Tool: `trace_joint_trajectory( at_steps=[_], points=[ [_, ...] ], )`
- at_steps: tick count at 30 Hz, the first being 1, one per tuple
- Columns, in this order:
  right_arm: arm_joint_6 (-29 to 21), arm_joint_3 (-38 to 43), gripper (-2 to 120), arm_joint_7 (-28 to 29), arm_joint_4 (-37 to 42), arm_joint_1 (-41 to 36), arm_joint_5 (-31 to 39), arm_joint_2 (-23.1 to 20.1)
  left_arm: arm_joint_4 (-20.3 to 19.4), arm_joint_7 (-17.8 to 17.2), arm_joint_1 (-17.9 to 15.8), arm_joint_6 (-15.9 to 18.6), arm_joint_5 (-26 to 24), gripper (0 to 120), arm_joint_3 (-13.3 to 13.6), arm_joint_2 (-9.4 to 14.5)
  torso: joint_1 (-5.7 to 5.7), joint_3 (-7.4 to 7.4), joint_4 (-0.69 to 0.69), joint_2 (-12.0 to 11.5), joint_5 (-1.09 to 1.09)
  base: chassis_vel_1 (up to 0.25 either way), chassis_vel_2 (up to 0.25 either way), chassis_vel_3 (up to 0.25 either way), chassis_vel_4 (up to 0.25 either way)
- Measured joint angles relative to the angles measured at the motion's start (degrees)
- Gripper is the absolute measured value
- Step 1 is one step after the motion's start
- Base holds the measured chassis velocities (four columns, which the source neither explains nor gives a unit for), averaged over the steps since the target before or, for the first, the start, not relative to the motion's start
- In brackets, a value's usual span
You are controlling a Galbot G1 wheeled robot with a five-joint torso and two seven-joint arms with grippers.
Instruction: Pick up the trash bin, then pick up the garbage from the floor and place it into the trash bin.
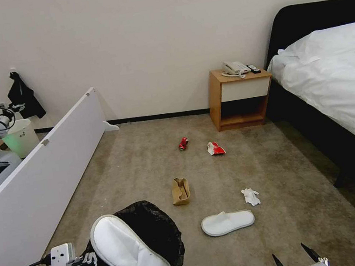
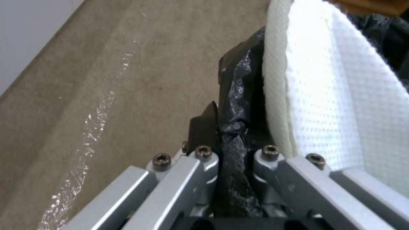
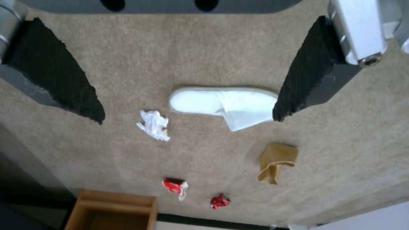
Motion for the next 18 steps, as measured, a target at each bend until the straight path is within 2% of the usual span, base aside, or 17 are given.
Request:
trace_joint_trajectory(
  at_steps=[18],
  points=[
    [0.1,-0.3,100,-0.4,0.3,-0.3,0.0,0.3,0.0,0.0,-0.4,0.0,-0.1,4,0.0,0.1,0.00,-0.01,0.00,0.0,0.01,-0.064,0.056,0.062,-0.058]
  ],
)
